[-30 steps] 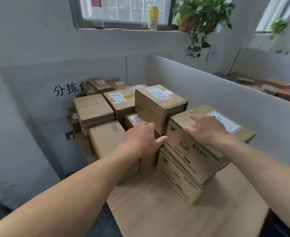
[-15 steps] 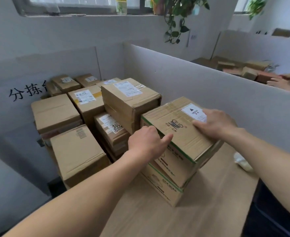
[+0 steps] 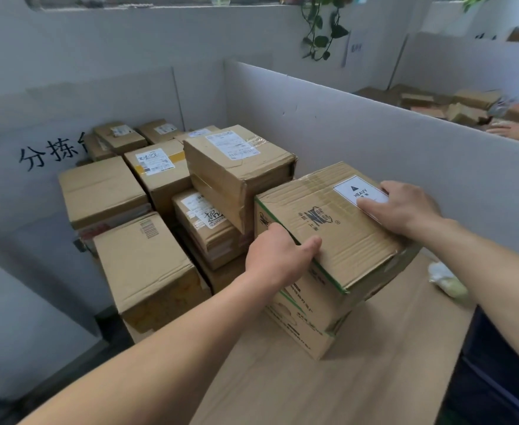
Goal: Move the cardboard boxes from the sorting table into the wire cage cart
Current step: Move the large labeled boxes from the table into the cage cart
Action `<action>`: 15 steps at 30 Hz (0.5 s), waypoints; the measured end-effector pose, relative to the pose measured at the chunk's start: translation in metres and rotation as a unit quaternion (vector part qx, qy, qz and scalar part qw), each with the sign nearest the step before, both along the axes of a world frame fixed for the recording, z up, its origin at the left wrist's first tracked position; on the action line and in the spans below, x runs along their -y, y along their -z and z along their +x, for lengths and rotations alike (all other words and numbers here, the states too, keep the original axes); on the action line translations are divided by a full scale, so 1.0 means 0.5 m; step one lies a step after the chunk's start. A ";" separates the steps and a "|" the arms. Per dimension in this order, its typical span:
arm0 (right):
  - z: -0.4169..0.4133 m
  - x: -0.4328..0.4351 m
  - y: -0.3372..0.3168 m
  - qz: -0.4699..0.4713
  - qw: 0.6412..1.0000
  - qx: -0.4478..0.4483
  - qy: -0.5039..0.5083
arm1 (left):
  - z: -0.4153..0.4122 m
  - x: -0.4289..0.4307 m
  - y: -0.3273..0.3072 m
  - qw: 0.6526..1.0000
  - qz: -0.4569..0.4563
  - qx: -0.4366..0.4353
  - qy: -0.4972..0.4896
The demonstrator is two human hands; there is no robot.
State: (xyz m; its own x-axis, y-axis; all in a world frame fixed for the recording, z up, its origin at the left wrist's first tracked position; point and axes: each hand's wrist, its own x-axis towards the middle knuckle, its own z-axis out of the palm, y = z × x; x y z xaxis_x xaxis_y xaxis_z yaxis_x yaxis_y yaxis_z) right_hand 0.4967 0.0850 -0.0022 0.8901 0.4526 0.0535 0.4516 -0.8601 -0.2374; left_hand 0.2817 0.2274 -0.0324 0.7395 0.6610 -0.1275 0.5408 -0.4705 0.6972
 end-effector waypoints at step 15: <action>-0.278 0.051 -0.047 -0.004 0.998 0.065 0.014 | -0.230 0.031 -0.010 0.995 -0.063 0.077 -0.004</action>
State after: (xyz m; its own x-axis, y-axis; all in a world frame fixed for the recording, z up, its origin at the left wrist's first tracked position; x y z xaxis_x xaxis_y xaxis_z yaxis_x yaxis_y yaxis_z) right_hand 0.3579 0.0595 0.0212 0.8885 0.4278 0.1660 0.4532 -0.8749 -0.1710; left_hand 0.1666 0.2118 -0.0274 0.7520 0.6523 -0.0942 0.4252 -0.3709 0.8256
